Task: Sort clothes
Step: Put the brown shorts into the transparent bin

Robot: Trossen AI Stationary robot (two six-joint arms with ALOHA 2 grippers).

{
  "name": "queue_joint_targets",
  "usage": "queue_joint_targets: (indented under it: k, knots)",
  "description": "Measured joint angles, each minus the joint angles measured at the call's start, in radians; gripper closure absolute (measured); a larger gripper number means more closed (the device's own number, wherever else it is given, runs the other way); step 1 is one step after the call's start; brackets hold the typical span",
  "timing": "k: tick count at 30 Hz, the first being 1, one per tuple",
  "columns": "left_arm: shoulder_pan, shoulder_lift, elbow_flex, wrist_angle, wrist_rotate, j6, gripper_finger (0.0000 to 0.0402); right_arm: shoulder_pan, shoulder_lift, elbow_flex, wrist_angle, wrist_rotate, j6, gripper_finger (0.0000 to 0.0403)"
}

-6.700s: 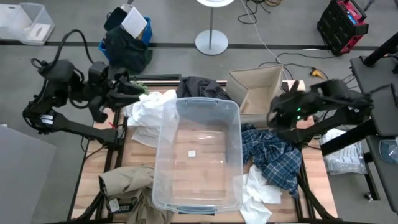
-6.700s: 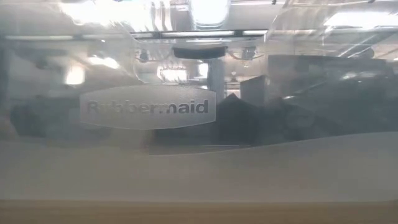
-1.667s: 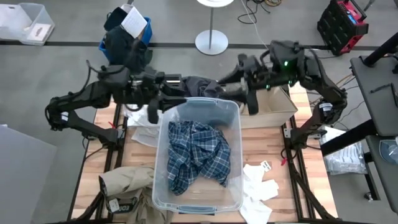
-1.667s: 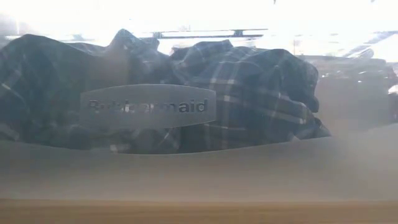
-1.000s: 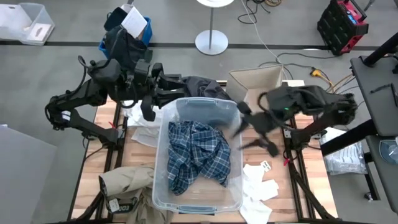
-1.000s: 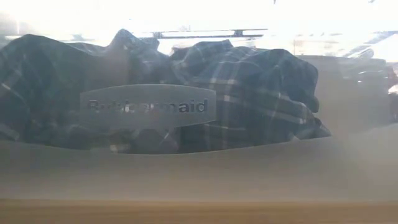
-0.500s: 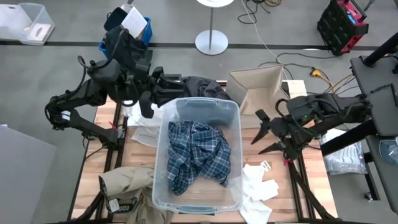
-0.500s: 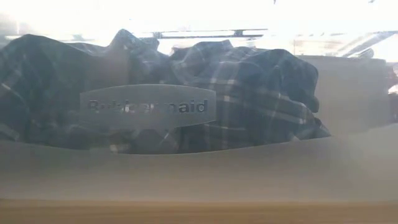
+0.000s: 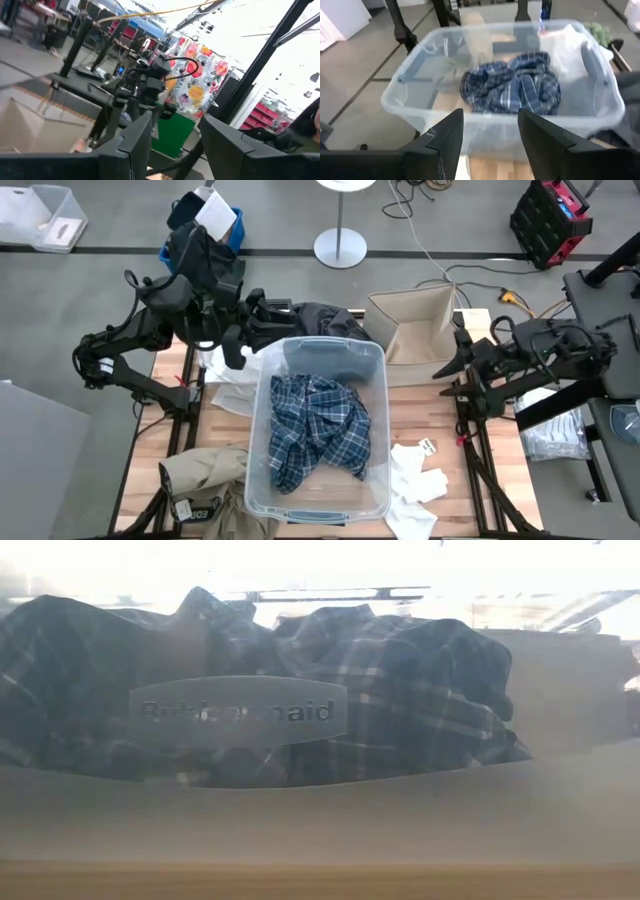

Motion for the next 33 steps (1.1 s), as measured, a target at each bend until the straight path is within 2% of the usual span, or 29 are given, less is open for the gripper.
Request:
queue_joint_targets:
  k: [3,5,10,15,20,25,27,31,33]
  knots:
    - [-0.007,0.000,0.000,-0.030,0.008,-0.043,0.0251,0.000,-0.011,0.000,-0.051,0.002,0.020,0.0212]
    - [-0.007,0.000,-0.001,-0.066,0.052,-0.070,0.0251,0.000,-0.011,0.000,-0.068,-0.002,0.050,0.0205]
    - [-0.015,-0.003,-0.001,-0.260,0.293,-0.247,0.0251,0.000,0.017,0.000,-0.085,-0.003,0.122,0.0191]
    - [-0.092,-0.027,-0.002,-0.512,0.395,-0.371,0.0251,0.000,0.057,0.000,-0.077,0.053,0.182,0.0183]
    - [-0.217,-0.084,-0.002,-0.641,0.347,-0.411,0.0251,0.000,0.115,0.000,-0.060,0.156,0.240,0.0178]
    - [-0.293,-0.086,-0.002,-0.565,0.212,-0.410,0.0251,0.000,0.180,0.000,-0.023,0.208,0.274,0.0177]
    - [-0.294,-0.080,-0.002,-0.515,0.204,-0.386,0.0251,0.000,0.207,-0.001,-0.005,0.208,0.276,0.0177]
    - [-0.293,-0.061,-0.002,-0.462,0.261,-0.295,0.0251,0.000,0.252,-0.001,0.032,0.208,0.284,0.0177]
    - [-0.294,-0.056,-0.002,-0.526,0.408,-0.301,0.0251,0.000,0.274,-0.001,0.050,0.208,0.290,0.0176]
